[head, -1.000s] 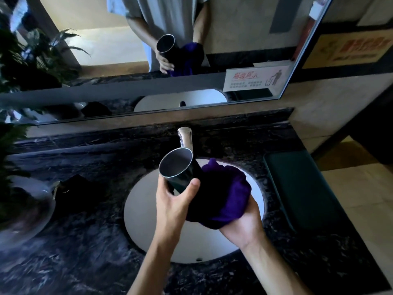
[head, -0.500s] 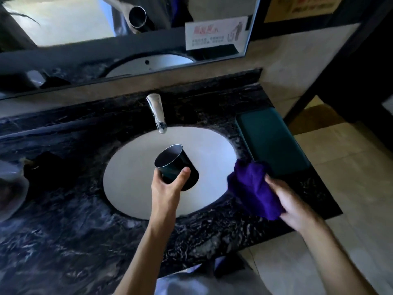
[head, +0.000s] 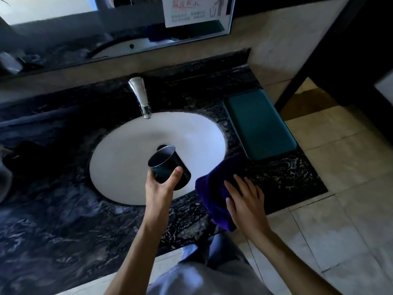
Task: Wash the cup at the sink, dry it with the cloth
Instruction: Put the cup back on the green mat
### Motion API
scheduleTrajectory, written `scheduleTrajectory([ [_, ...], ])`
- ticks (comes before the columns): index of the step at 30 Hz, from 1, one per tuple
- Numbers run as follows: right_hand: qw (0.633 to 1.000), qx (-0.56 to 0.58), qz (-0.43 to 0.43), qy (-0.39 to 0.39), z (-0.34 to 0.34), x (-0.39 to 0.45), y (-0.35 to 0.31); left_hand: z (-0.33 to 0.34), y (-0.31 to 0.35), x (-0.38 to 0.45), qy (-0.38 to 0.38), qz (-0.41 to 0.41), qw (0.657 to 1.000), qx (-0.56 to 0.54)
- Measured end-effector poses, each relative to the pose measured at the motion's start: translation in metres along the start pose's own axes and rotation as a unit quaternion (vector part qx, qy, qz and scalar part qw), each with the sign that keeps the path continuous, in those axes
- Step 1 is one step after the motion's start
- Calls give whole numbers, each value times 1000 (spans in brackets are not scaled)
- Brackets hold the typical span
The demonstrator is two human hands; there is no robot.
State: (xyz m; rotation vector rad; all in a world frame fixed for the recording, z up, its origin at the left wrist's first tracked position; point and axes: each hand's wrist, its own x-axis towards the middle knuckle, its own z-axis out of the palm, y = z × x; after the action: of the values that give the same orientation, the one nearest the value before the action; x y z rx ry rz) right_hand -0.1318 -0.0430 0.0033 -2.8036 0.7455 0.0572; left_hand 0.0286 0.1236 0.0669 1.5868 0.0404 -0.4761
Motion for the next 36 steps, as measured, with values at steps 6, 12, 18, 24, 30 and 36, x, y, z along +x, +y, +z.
scheduleTrajectory([
  [6,987,-49,-130,-83,22,32,5,5,-8,-2,0,18,1000,14],
  [12,994,-38,-91,-56,50,6,4,6,-12,-6,8,34,998,46],
  [18,992,-30,-102,-67,37,11,-6,18,-20,-7,-2,37,997,69],
  [24,887,453,15,-85,-30,36,-25,40,-23,-10,-36,66,994,83],
  [30,840,528,-69,-103,-78,71,-33,68,-10,-4,3,118,988,101],
  [36,830,529,-109,-139,-89,102,-12,94,-5,-4,49,158,980,109],
])
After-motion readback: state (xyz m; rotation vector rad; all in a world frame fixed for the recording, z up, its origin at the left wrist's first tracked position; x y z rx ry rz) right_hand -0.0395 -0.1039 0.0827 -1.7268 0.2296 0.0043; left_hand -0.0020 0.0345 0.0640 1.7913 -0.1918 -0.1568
